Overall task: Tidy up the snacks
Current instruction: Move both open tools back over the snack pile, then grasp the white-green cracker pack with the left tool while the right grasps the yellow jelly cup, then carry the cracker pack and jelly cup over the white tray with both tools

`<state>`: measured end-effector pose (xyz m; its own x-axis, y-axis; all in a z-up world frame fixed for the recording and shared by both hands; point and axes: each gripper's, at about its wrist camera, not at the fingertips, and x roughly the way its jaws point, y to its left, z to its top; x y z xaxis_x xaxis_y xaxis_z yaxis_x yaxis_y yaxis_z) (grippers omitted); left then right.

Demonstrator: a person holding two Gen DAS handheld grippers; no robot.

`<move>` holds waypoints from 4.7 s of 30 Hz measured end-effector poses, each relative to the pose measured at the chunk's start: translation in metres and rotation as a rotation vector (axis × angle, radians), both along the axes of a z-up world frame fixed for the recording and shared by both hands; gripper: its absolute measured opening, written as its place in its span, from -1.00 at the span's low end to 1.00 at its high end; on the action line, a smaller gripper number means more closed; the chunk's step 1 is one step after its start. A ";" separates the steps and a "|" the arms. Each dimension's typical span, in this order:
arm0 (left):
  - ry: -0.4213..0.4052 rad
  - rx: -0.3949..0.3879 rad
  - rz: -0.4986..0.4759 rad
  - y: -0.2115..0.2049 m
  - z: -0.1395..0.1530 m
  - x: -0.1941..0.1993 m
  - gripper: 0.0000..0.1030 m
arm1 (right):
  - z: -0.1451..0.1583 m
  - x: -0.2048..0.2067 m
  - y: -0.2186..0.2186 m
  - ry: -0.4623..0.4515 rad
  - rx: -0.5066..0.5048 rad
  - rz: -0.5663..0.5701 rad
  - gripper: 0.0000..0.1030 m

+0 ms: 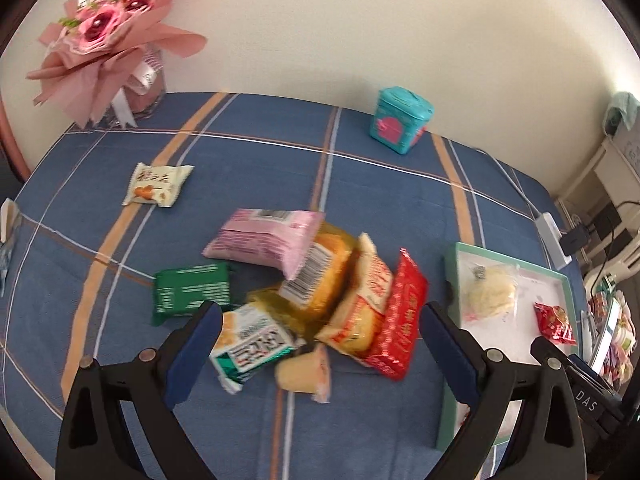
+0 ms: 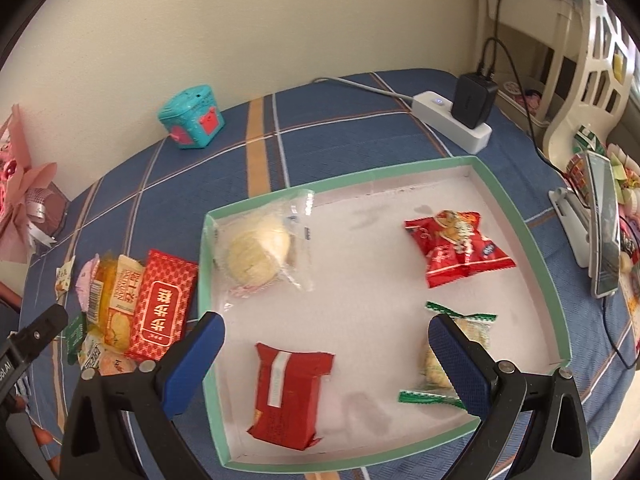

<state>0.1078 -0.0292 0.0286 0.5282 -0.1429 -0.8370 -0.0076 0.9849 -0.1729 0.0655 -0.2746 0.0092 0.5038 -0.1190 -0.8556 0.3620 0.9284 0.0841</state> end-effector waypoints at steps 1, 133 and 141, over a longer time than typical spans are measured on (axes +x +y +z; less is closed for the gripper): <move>0.001 -0.005 0.017 0.008 0.000 0.000 0.91 | 0.000 0.001 0.004 0.002 -0.001 0.005 1.00; 0.243 -0.036 0.117 0.062 -0.054 0.031 0.16 | -0.059 0.037 0.189 0.137 0.050 0.511 -0.22; 0.174 -0.019 0.132 0.073 -0.028 0.017 0.16 | -0.026 0.027 0.185 0.063 0.050 0.515 -0.22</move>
<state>0.1250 0.0438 0.0007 0.3910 -0.0990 -0.9150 -0.1673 0.9700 -0.1764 0.0923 -0.0896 -0.0164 0.4335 0.1723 -0.8845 -0.1350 0.9829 0.1253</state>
